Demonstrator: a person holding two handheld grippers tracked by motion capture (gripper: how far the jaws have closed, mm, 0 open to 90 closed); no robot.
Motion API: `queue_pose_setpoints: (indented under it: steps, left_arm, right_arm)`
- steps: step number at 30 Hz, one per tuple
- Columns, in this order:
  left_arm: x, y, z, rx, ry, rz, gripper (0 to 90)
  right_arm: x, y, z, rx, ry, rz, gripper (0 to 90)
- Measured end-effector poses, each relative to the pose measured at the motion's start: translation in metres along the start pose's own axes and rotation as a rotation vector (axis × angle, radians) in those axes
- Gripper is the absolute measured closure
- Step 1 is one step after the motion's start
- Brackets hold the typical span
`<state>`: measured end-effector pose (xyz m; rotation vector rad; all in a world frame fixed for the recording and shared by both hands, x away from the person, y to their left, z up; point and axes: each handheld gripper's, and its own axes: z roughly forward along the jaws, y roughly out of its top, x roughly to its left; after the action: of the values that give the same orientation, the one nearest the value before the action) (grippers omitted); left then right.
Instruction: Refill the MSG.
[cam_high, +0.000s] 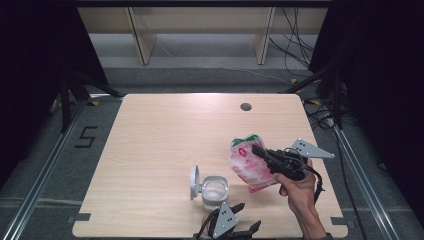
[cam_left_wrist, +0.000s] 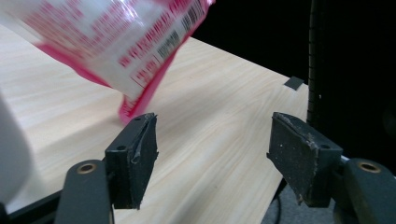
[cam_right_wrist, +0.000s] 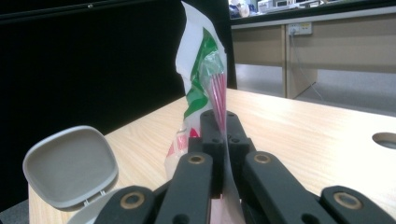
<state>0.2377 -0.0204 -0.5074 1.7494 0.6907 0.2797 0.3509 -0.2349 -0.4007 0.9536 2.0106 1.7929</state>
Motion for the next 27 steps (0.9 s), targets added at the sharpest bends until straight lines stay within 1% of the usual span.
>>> queue_pose_setpoints:
  steps: [1,2,3,4,5,6,7,8,9,10,11,12,13,14,15,16,17,18,19,20,21,22,23,24,25,26,27]
  left_arm:
    - [0.002,0.000,-0.001,0.010,0.003,0.005,31.8]
    - [-0.001,-0.001,-0.002,0.000,0.012,-0.036,31.8]
    - [0.002,0.000,-0.003,0.010,0.007,0.009,31.8]
    - [0.000,-0.002,-0.004,-0.002,0.005,-0.017,31.8]
    - [0.000,-0.002,-0.004,-0.002,0.005,-0.017,31.8]
    - [-0.001,-0.002,-0.005,-0.018,0.019,-0.014,31.7]
    - [-0.001,-0.002,-0.005,-0.018,0.019,-0.014,31.8]
    - [0.001,-0.002,-0.008,-0.004,0.020,0.000,31.8]
    - [0.004,-0.001,-0.010,0.017,0.030,0.034,31.8]
    - [0.004,-0.002,-0.010,-0.010,0.024,0.016,31.7]
    - [0.004,-0.002,-0.010,-0.010,0.024,0.016,31.7]
    - [0.004,-0.003,-0.014,-0.004,0.036,-0.006,31.7]
    - [0.004,-0.003,-0.014,-0.004,0.036,-0.006,31.7]
    - [0.004,-0.003,-0.016,-0.018,0.044,-0.006,31.7]
    - [0.004,-0.003,-0.019,-0.006,0.057,0.000,31.6]
    - [0.004,-0.003,-0.019,-0.012,0.051,0.001,31.6]
    - [0.004,-0.003,-0.019,-0.012,0.051,0.001,31.5]
    - [0.005,-0.003,-0.021,-0.021,0.042,0.007,31.4]
    - [0.005,-0.003,-0.021,-0.021,0.042,0.007,31.4]
    - [0.006,-0.002,-0.025,-0.005,0.052,0.034,31.4]
    - [0.006,-0.002,-0.025,-0.005,0.052,0.034,31.4]
    - [0.006,-0.002,-0.027,-0.003,0.060,0.042,31.4]
    - [0.005,-0.003,-0.029,-0.009,0.072,0.008,31.3]
    - [0.007,-0.003,-0.030,-0.020,0.065,0.002,31.3]
    - [0.007,-0.003,-0.030,-0.020,0.065,0.002,31.3]
    - [0.010,-0.001,-0.032,-0.010,0.063,0.038,31.3]
    - [0.010,-0.001,-0.035,-0.024,0.060,0.021,31.3]
  right_arm:
    - [-0.002,-0.003,-0.001,0.007,-0.009,0.005,90.0]
    - [-0.006,-0.007,-0.003,0.013,-0.029,0.018,90.0]
    - [-0.006,-0.007,-0.003,0.013,-0.029,0.018,90.0]
    - [-0.011,-0.008,-0.008,0.003,-0.029,0.012,90.0]
    - [-0.011,-0.008,-0.008,0.003,-0.029,0.012,90.0]
    - [-0.010,-0.009,-0.014,0.004,-0.045,0.012,90.0]
    - [-0.010,-0.009,-0.014,0.004,-0.045,0.012,90.0]
    - [-0.011,-0.010,-0.016,-0.012,-0.036,0.021,90.0]
    - [-0.012,-0.010,-0.019,0.002,-0.038,0.012,90.0]
    - [-0.011,-0.011,-0.024,0.004,-0.067,0.008,90.0]
    - [-0.011,-0.011,-0.024,0.004,-0.067,0.008,90.0]
    - [-0.013,-0.011,-0.028,0.015,-0.078,-0.009,90.0]
    - [-0.013,-0.011,-0.028,0.015,-0.078,-0.009,90.0]
    - [-0.014,-0.011,-0.031,0.022,-0.110,-0.018,90.0]
    - [-0.016,-0.011,-0.033,0.020,-0.101,-0.028,90.0]
    - [-0.016,-0.012,-0.035,0.033,-0.123,-0.023,90.0]
    - [-0.016,-0.012,-0.035,0.033,-0.123,-0.023,90.0]
    - [-0.019,-0.012,-0.037,0.040,-0.141,-0.063,90.0]
    - [-0.019,-0.012,-0.037,0.040,-0.141,-0.063,90.0]
    - [-0.019,-0.012,-0.039,0.052,-0.164,-0.055,90.0]
    - [-0.019,-0.012,-0.039,0.052,-0.164,-0.055,90.0]
    - [-0.020,-0.012,-0.040,0.064,-0.167,-0.048,90.0]
    - [-0.025,-0.013,-0.041,0.054,-0.199,-0.095,90.0]
    - [-0.026,-0.013,-0.041,0.054,-0.211,-0.102,90.0]
    - [-0.026,-0.013,-0.041,0.054,-0.211,-0.102,90.0]
    - [-0.028,-0.014,-0.042,0.046,-0.221,-0.108,90.0]
    - [-0.031,-0.014,-0.042,0.047,-0.237,-0.150,90.0]
